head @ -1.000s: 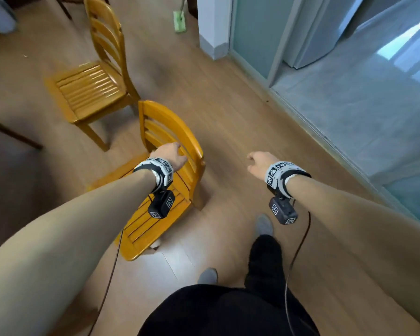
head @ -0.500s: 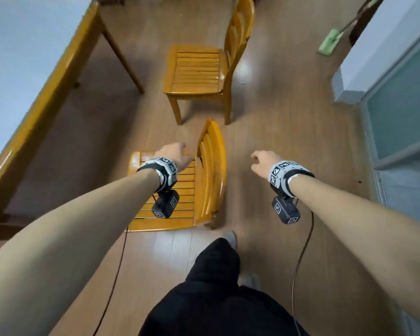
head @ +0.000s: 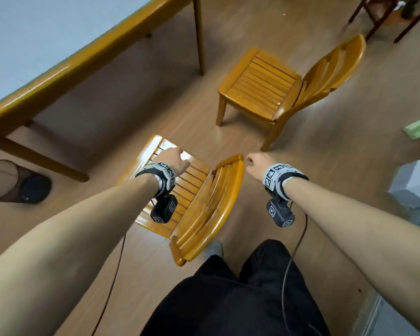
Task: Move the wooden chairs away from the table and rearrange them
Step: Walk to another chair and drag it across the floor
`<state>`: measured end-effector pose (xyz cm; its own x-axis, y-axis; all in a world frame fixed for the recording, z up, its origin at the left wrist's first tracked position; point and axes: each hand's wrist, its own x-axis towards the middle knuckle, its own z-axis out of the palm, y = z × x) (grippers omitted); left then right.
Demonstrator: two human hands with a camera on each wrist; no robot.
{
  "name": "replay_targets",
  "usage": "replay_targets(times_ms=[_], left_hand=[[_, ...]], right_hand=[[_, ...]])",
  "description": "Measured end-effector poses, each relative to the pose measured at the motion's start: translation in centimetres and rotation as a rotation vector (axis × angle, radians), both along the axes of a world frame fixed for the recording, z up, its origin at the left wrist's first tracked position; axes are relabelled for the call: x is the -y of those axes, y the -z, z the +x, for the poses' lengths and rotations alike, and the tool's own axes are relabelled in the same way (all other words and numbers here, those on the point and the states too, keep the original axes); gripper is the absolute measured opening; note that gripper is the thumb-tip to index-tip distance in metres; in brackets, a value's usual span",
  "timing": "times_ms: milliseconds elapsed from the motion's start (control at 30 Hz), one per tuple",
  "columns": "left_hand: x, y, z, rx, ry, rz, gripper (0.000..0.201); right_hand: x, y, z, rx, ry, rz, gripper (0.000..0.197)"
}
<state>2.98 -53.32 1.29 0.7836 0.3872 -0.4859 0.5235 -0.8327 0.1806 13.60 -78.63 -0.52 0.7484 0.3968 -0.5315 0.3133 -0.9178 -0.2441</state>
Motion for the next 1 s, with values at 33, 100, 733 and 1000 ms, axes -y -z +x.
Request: replay_targets(times_ms=[33, 100, 733, 1000], left_hand=[[-0.4, 0.1, 0.0, 0.003, -0.047, -0.007, 0.053], [-0.8, 0.7, 0.1, 0.015, -0.15, -0.022, 0.053], [20.6, 4.6, -13.6, -0.14, -1.046, -0.06, 0.044], [22.7, 8.5, -13.7, -0.065, -1.072, 0.046, 0.043]], right_hand=[[-0.7, 0.2, 1.2, -0.003, -0.042, 0.003, 0.041], [-2.4, 1.0, 3.5, -0.022, -0.142, -0.004, 0.044], [-4.4, 6.2, 6.1, -0.074, -1.198, -0.099, 0.047], [-2.8, 8.4, 4.0, -0.055, -1.306, -0.063, 0.023]])
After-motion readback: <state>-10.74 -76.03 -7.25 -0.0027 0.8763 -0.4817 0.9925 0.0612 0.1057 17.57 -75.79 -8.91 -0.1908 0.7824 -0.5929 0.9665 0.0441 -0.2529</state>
